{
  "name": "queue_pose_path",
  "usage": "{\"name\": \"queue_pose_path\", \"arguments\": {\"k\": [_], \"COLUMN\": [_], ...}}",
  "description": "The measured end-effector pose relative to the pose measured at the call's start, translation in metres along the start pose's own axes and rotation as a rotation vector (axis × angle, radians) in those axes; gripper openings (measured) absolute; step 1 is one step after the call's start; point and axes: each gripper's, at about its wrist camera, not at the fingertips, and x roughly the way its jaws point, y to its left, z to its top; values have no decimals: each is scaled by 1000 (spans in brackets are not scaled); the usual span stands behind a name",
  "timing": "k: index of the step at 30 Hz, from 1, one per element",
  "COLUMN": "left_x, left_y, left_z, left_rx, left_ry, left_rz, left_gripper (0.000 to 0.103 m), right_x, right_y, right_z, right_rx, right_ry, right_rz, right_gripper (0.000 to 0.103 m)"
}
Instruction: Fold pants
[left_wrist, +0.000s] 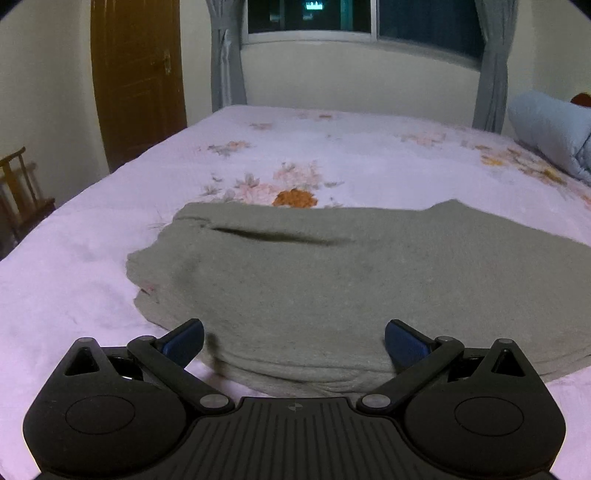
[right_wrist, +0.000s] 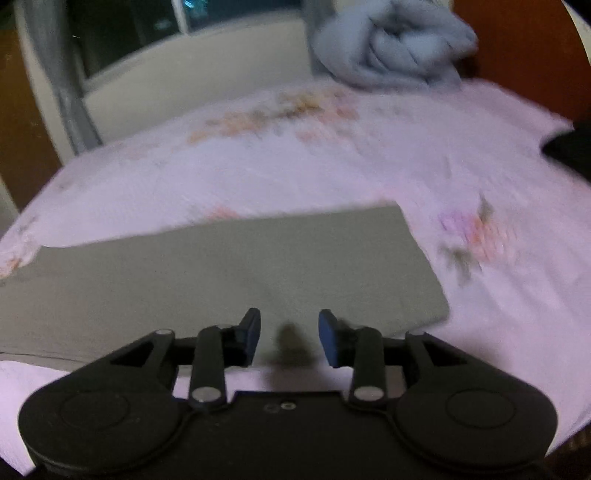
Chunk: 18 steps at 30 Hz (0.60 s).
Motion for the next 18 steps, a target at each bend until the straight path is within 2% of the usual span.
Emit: {"name": "queue_pose_path", "arguments": {"k": [1,4,6,8,11,15,18], "left_x": [1,8,9,7,8,25,38], "left_y": [-5,-17,-8,17,69,117,123], "left_z": [-1,-1,4,9,14,14,13], "left_rx": [15,70,35,-32,-180,-384,-439], "left_ry": [-7,-16,-38,-49,-40,35,58], "left_rz": [-10,28,68,128,202,227,218], "left_gripper": [103,103,103,103,103,103,103], "right_x": [3,27,50,74,114,179,211], "right_y": [17,78,117,154,193,252,286], "right_z": [-1,-1,7,23,55,91,98], "right_rx": [-11,-82,-107,-116,-125,-200,-235], "right_ry": [-3,21,55,76,111,162,197], "right_rz": [52,166,269,367,456,515,536], "right_gripper": [28,28,28,30,30,31,31]}}
